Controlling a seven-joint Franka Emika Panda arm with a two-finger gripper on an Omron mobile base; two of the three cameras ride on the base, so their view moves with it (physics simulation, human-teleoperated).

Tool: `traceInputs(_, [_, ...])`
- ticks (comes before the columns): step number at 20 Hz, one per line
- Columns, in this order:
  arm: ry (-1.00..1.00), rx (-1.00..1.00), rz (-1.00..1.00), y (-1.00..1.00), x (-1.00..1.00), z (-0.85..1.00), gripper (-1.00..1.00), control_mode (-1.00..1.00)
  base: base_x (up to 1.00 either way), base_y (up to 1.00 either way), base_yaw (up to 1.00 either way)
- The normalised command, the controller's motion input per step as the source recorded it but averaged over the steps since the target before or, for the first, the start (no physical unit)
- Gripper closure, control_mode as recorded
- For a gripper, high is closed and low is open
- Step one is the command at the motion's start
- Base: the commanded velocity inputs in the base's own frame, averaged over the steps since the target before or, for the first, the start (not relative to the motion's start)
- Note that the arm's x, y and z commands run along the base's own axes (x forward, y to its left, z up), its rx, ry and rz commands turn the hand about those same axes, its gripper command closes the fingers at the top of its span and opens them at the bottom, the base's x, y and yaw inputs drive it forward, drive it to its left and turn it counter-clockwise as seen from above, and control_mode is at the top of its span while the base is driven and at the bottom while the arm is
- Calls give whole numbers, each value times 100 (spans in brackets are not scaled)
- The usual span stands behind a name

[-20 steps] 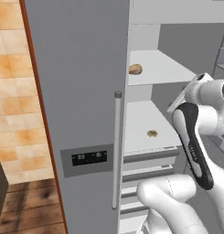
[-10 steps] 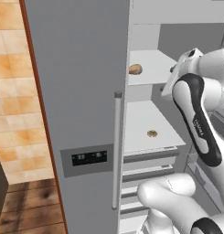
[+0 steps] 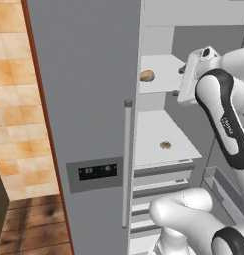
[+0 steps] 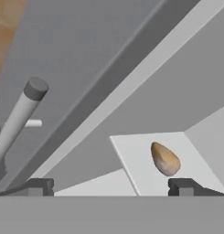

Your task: Move the mushroom and chicken breast from the top shelf to the second highest shelf to make space. Then, place the pitcher from the counter on the cleared top shelf.

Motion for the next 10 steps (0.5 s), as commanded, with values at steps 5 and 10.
traceInputs(5, [-2,-6,16,0,37,-10,-100,-100,0,0,0])
traceInputs(10, [0,-3,11,0,47,-6,-100,-100,0,0,0])
